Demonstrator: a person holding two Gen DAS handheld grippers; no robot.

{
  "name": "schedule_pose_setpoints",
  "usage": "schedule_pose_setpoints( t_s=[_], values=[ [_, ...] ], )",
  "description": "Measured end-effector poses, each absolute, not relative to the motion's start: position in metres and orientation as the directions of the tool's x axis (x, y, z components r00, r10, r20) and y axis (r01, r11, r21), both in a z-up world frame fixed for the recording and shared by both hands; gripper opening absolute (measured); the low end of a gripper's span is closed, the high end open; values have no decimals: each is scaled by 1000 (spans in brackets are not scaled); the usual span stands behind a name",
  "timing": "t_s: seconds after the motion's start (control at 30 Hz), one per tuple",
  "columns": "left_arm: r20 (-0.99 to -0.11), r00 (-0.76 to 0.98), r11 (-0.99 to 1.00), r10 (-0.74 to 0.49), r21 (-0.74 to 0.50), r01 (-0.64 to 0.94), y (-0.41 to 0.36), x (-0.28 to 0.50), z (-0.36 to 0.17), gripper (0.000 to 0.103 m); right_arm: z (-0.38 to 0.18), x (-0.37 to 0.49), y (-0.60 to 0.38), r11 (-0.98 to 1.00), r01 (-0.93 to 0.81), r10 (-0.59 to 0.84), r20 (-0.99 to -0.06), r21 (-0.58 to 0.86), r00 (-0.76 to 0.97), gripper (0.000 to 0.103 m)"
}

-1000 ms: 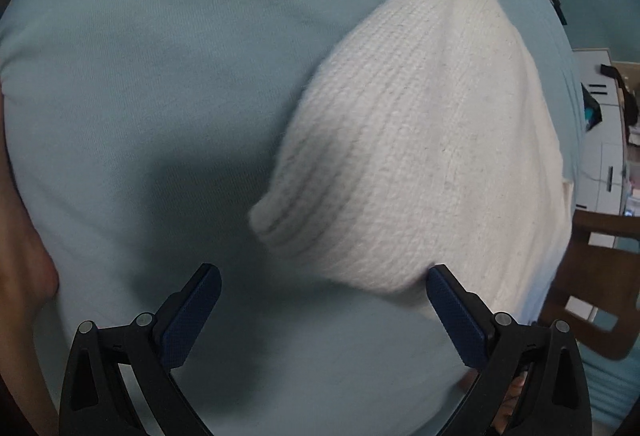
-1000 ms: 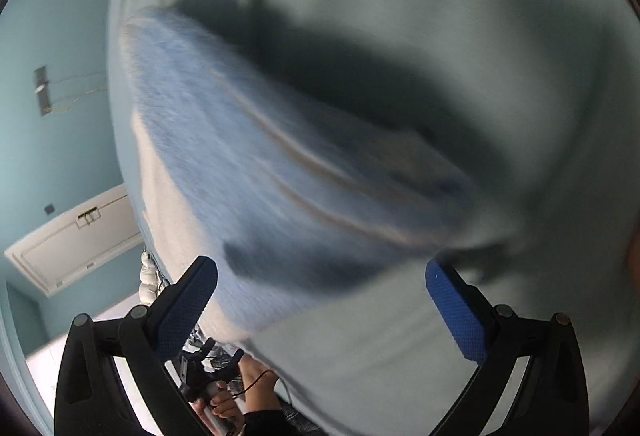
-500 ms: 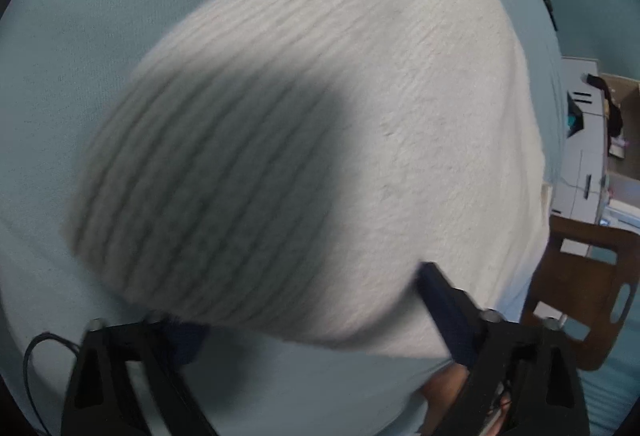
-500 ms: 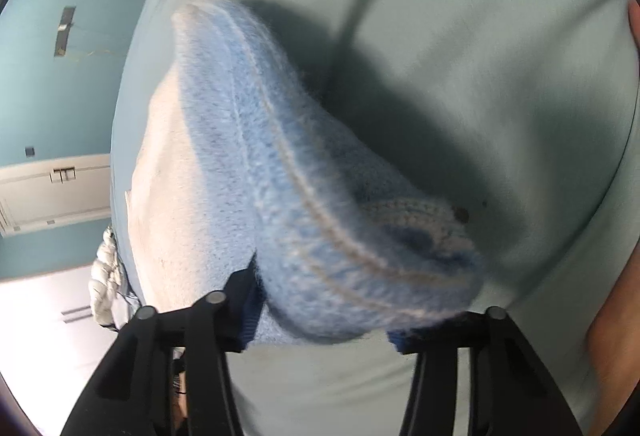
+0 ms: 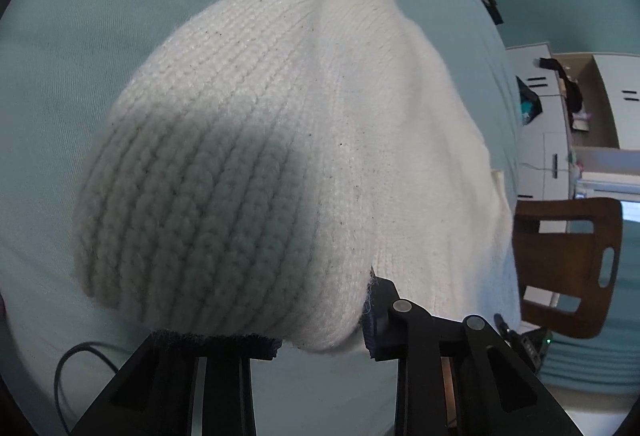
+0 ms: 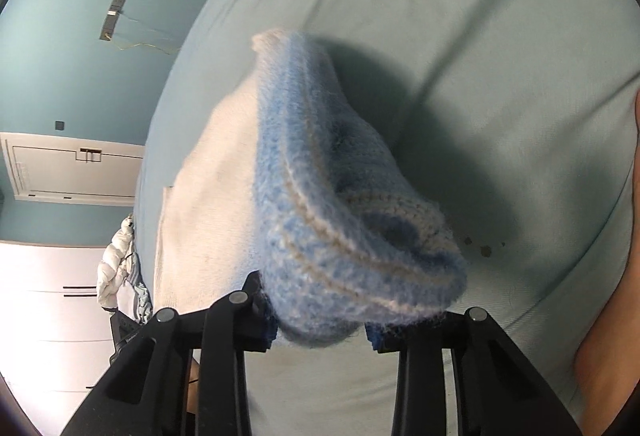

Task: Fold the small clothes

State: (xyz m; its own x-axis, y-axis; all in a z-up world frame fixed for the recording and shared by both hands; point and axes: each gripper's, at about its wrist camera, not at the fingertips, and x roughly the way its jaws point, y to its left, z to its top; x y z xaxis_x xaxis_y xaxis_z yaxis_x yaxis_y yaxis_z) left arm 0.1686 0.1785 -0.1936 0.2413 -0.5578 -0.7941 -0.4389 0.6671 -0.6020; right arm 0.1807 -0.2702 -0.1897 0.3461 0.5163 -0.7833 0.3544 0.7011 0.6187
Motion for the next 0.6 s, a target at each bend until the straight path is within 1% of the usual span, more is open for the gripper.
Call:
schedule_pose_setpoints(
  t_s=[0.1,0.27,0.37,0.6],
  values=[
    [-776,264,666,-573,-628,-403,182,169,-180,27,-180,172,-274,712,318,517,-774,626,366,26],
    [-770,261,688,-583,-638,-345,179,163,-150,26,-145,148,-276,757,247,510,-784,604,354,26],
    [-781,224,710,-583,-624,-327,178,143,-140,26,-142,134,-276,751,274,528,-795,601,297,26],
    [-808,75,732,-584,-564,-381,167,94,-141,26,-139,107,-272,768,362,521,-844,529,128,26]
  ],
)
